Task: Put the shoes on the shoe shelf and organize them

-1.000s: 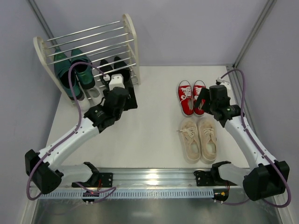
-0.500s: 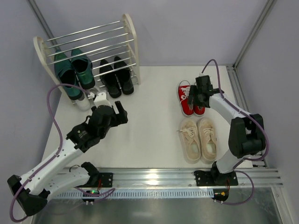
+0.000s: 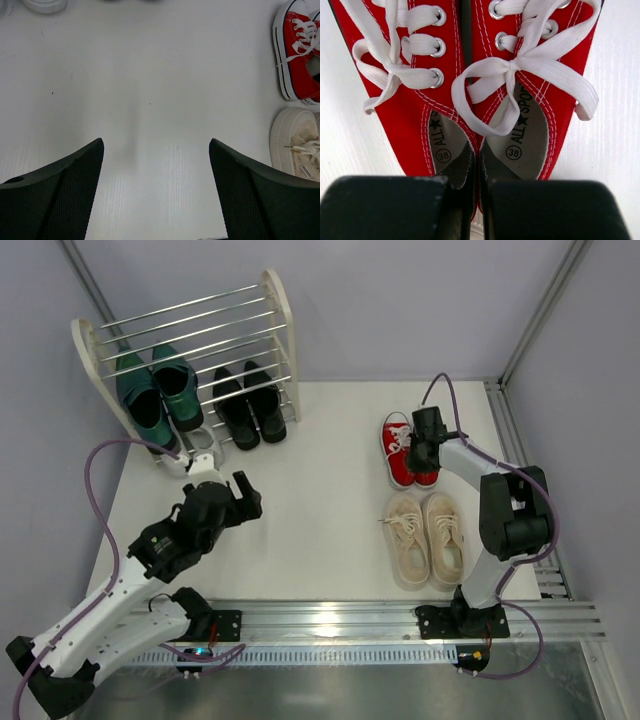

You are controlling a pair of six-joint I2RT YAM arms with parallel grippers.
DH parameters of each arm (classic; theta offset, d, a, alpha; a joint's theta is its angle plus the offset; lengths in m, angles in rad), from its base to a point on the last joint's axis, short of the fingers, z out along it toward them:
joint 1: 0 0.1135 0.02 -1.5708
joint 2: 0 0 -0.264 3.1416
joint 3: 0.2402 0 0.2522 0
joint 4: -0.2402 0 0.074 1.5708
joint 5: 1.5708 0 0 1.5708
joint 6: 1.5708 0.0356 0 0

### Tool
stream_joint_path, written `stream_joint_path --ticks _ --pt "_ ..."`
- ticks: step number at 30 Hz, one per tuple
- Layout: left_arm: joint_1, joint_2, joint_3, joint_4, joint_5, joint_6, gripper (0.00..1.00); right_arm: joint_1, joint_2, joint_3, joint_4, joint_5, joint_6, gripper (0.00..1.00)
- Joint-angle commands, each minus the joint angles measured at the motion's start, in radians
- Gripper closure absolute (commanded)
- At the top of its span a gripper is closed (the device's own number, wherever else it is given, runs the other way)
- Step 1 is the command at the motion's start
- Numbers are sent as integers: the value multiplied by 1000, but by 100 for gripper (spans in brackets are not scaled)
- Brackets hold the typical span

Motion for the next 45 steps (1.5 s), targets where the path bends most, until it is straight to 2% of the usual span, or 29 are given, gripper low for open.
stream_joint_path --ticks 1,7,10,13,15,22,28,31,33,34,35,37,39,45 --pt "-4 -48 -2 -63 -74 -24 17 19 -79 25 48 -20 -20 96" --pt "-6 -134 -8 -127 -179 -32 16 141 -210 163 47 15 -39 96" --pt "-4 -152 -5 -155 -190 -36 16 214 -202 259 -16 23 -29 96" --pt "-6 -157 -5 -178 -190 -45 17 307 -190 280 -51 46 -16 96" --pt "-4 -160 -8 -193 -192 -53 17 352 -196 261 -48 35 9 96" --pt "-6 -180 -20 -208 -210 -58 17 650 -204 106 28 6 99 96" --pt "-6 -175 -43 -195 -183 -85 18 747 -187 -17 80 35 184 96" --pt "-6 -172 -71 -170 -167 -98 18 793 -162 -73 163 -15 162 96" --pt "-6 -163 -81 -156 -163 -101 18 824 -149 -64 169 7 138 95" --pt "-4 -158 -83 -149 -155 -102 18 829 -135 -58 157 27 139 89" --pt "-6 -152 -81 -146 -152 -104 18 830 -132 -50 145 75 155 59" --pt "-6 -139 -80 -146 -149 -105 19 832 -135 -55 122 125 184 42" --pt "-4 -135 -86 -138 -146 -107 19 833 -144 -74 119 190 225 34" --pt "-6 -119 -100 -113 -134 -101 19 835 -115 -125 212 279 308 33"
